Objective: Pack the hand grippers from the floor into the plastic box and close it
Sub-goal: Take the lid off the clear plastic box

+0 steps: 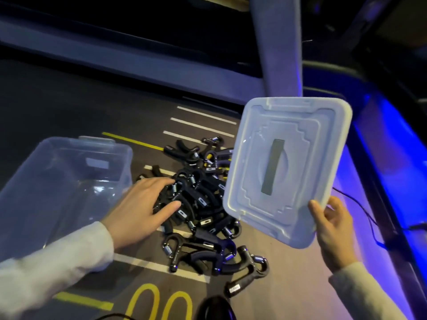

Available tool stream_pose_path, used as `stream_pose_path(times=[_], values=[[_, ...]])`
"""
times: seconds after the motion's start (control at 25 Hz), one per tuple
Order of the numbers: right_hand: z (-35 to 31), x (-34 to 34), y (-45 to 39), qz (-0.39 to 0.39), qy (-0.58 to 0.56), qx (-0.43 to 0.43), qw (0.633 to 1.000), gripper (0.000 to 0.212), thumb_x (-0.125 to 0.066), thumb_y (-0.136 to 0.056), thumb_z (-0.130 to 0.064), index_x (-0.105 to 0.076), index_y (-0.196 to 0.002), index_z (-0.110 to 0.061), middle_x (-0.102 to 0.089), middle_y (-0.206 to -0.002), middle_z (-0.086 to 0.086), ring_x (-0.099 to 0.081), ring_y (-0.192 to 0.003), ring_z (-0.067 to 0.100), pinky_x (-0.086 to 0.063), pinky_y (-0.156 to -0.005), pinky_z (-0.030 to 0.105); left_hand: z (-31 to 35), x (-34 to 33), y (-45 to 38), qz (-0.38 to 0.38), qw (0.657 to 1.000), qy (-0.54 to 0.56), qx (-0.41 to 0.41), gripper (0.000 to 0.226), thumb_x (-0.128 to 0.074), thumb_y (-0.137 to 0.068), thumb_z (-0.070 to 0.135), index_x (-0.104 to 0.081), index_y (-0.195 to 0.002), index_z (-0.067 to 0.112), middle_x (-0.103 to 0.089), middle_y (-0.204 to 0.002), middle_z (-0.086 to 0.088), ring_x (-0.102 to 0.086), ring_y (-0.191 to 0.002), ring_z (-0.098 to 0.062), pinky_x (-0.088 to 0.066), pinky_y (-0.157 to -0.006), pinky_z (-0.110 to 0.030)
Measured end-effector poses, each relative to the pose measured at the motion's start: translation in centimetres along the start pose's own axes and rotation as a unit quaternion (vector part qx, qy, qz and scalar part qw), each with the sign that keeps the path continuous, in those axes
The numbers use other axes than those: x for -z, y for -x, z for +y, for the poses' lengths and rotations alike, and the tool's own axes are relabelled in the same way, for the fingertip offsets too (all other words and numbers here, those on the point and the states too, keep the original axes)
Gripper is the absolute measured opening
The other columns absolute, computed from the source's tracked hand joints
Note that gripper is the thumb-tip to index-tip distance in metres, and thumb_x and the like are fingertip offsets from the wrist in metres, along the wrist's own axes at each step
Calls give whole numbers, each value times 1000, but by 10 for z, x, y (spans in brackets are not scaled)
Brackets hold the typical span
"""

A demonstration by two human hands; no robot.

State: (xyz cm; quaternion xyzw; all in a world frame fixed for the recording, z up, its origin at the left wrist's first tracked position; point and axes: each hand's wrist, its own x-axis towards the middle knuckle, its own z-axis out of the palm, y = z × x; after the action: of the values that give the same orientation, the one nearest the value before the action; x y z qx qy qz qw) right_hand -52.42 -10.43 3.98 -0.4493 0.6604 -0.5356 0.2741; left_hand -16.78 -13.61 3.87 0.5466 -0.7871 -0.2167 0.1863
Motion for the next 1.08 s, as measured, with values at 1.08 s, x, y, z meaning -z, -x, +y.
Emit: stream_pose_path(times=[1.08], values=[[96,154,9,157,367,0,917,17,-61,-89,-15,-52,-90,0,-50,-67,8,-44,-55,26,-30,-51,20,99,-122,-68,-155,954,245,79,19,-59,-88,23,-61,-106,28,-70,-95,3,-64,-94,-9,-49,-82,-20]])
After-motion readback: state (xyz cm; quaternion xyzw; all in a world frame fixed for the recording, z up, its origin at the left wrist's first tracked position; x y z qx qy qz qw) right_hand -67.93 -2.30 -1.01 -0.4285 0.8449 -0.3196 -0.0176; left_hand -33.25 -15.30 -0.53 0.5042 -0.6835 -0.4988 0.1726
